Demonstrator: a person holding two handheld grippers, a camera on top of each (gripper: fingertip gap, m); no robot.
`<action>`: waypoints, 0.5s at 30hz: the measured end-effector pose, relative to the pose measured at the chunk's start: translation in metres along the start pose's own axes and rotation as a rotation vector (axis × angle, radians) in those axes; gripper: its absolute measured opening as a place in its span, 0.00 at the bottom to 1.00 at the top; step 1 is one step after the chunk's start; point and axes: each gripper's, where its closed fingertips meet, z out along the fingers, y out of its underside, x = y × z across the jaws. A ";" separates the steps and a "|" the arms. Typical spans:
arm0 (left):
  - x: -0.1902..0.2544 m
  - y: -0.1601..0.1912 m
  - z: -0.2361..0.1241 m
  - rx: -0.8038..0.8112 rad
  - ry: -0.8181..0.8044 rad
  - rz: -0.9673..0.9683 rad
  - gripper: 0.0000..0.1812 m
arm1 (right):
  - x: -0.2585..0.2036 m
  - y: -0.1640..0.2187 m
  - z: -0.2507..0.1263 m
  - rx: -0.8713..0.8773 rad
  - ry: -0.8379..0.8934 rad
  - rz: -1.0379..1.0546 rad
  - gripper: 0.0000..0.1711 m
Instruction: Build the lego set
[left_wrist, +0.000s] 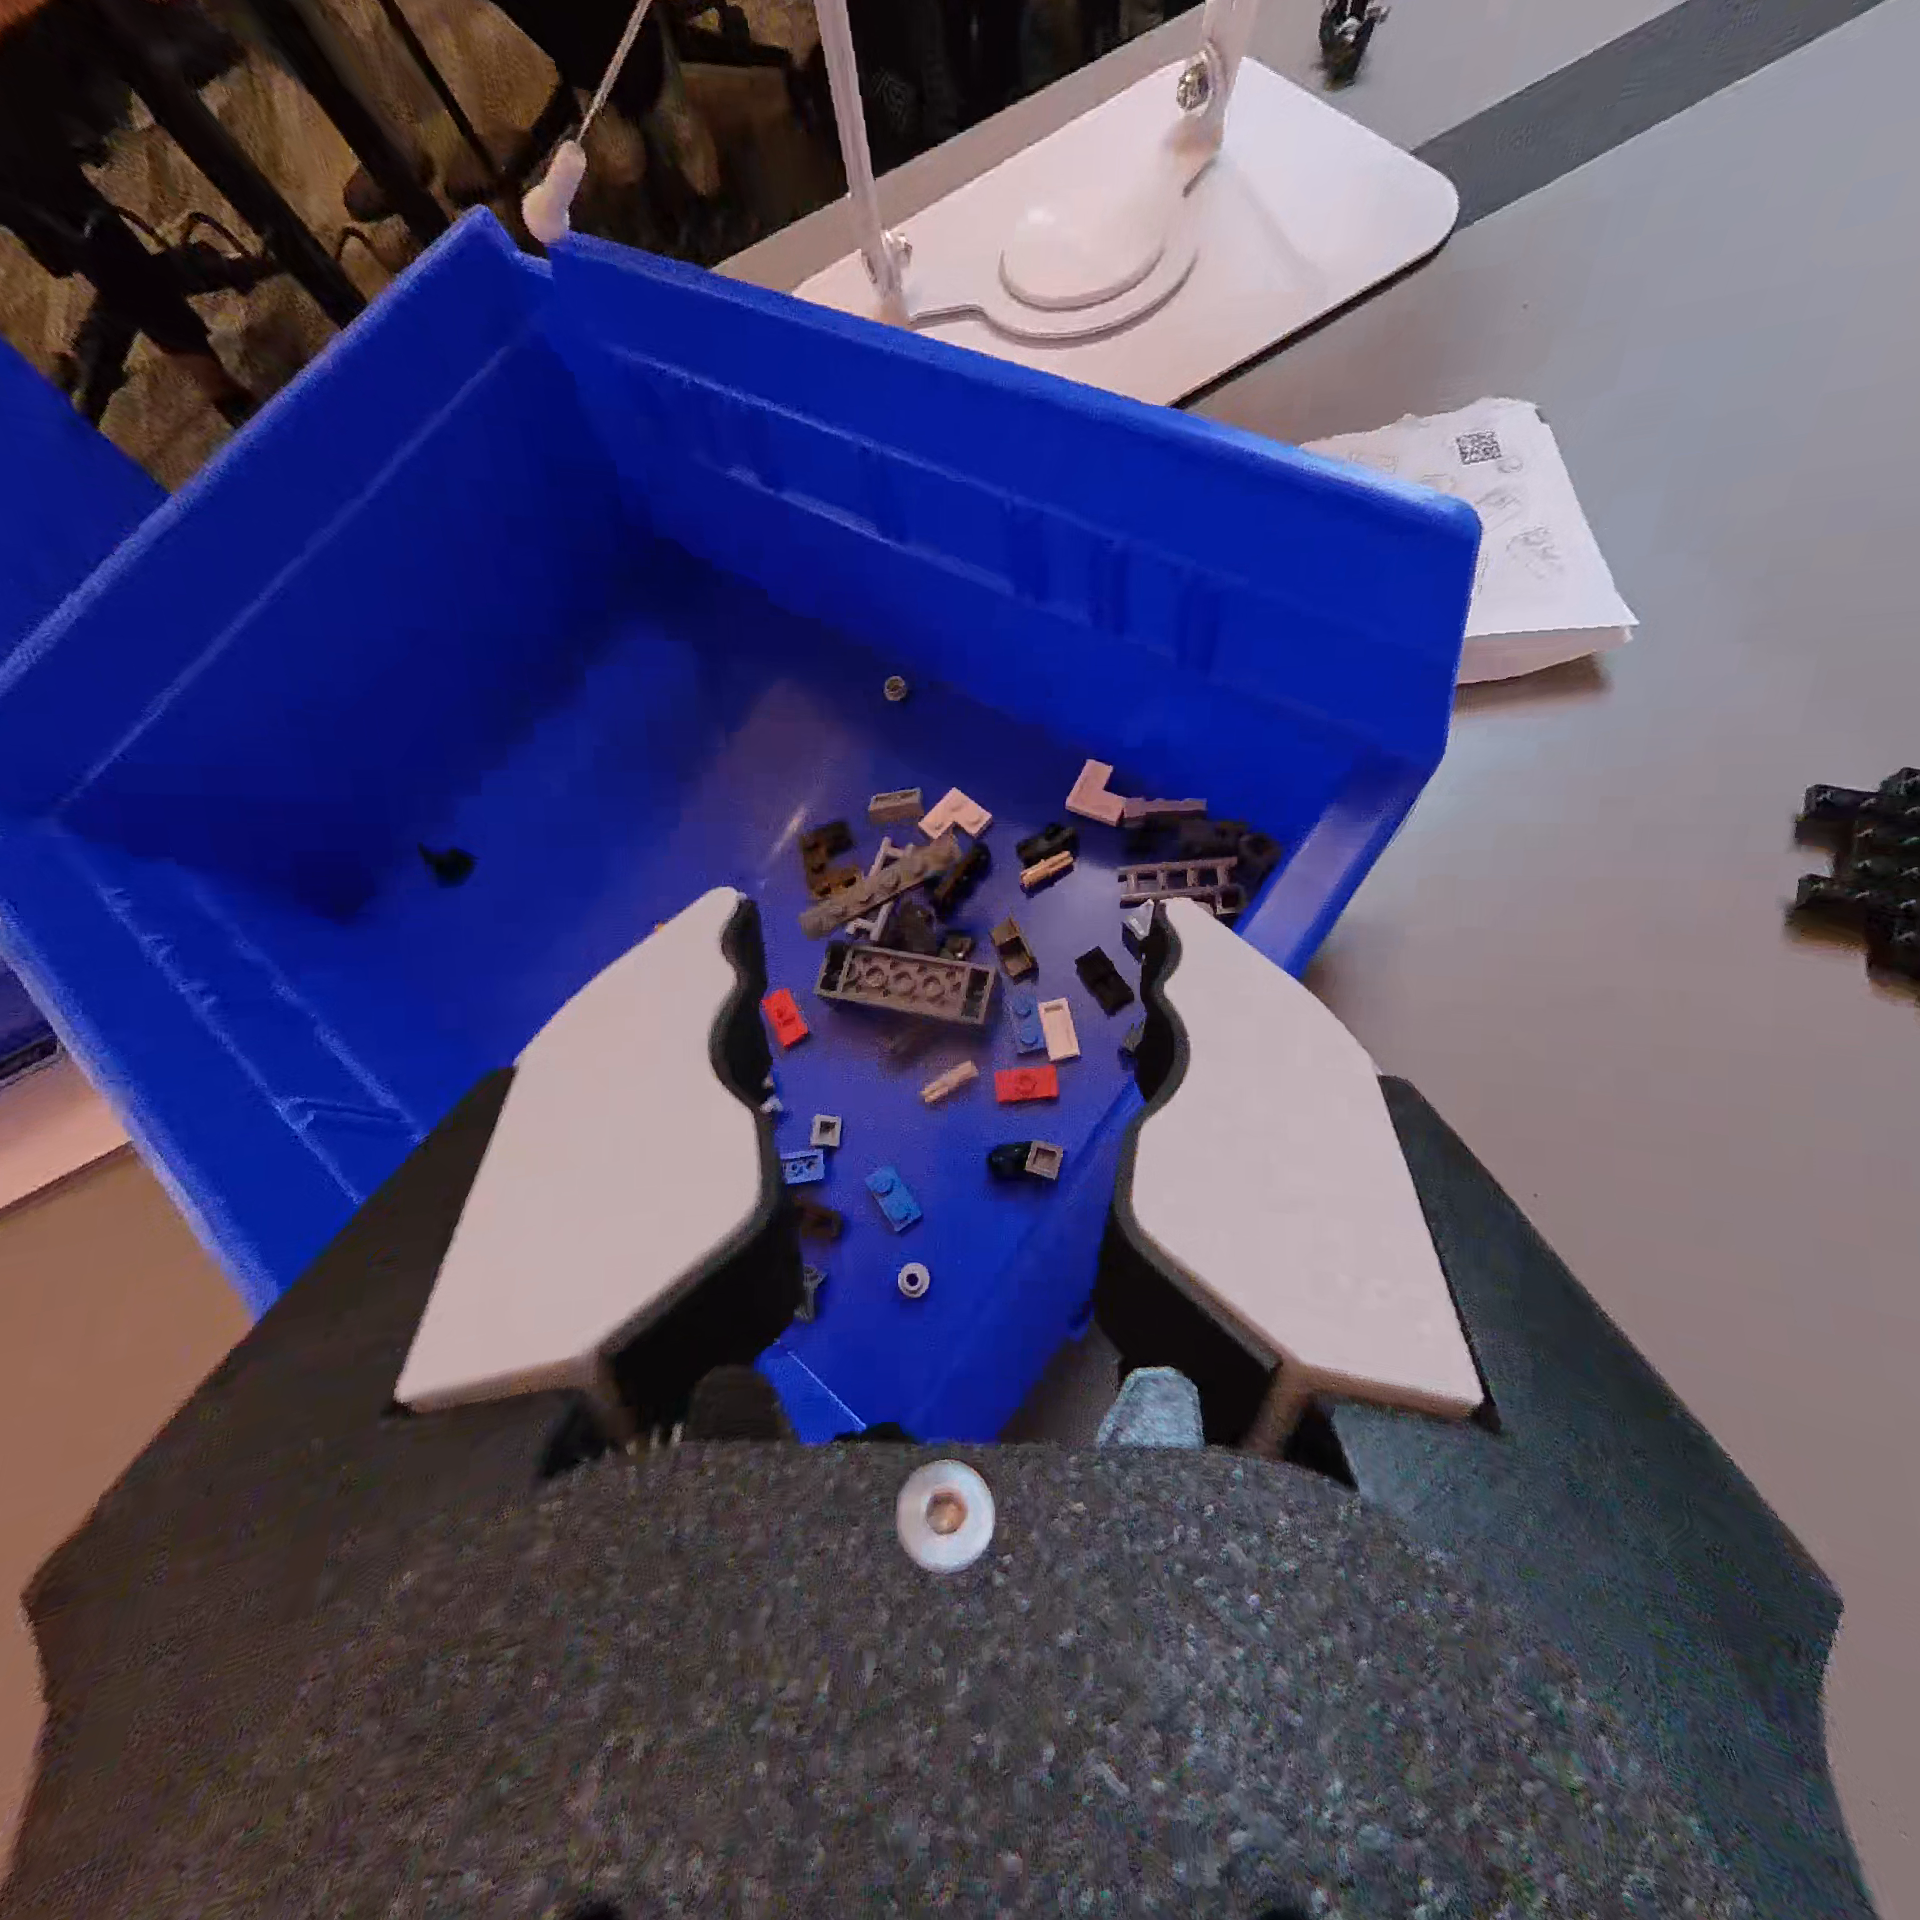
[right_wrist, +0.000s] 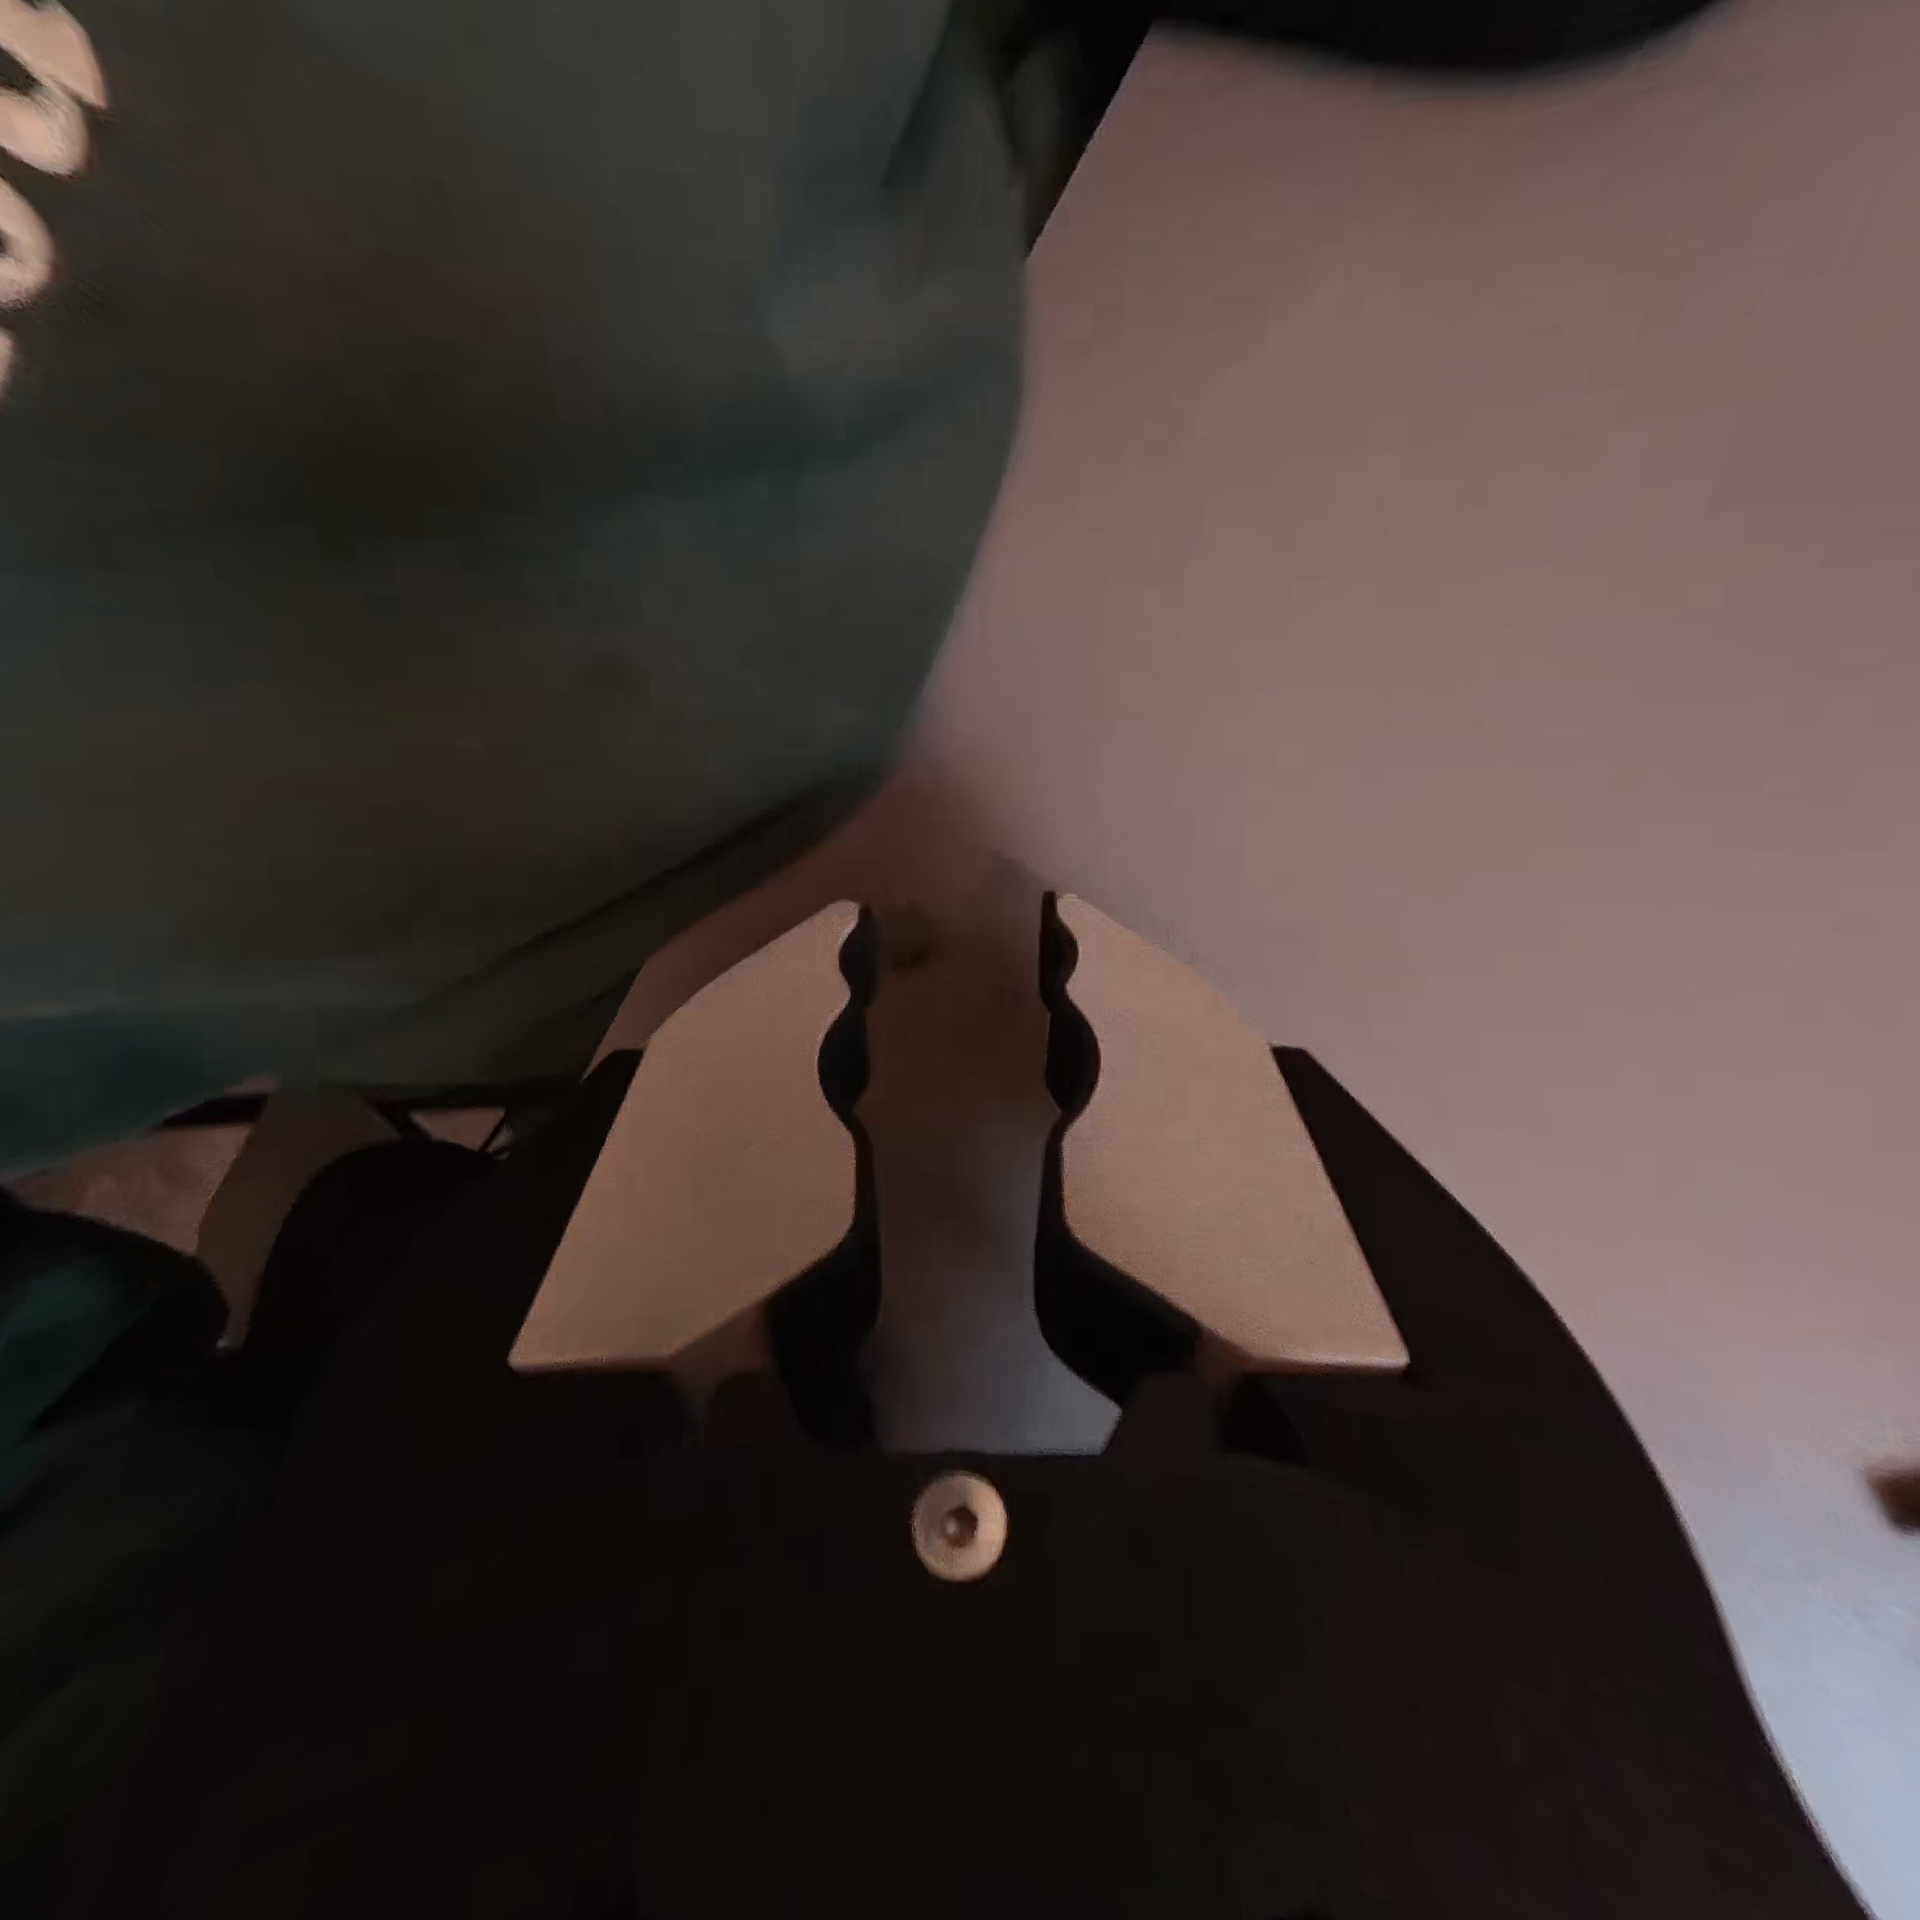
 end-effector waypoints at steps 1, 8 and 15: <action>0.000 -0.002 -0.001 0.005 -0.007 0.015 0.39 | -0.002 0.007 0.007 -0.059 -0.008 0.002 0.18; 0.029 -0.031 -0.011 0.198 0.067 0.098 0.31 | -0.009 0.019 0.026 -0.199 -0.036 -0.018 0.05; 0.152 -0.042 -0.065 0.441 0.663 0.300 0.16 | 0.035 -0.040 -0.030 0.314 0.175 -0.041 0.05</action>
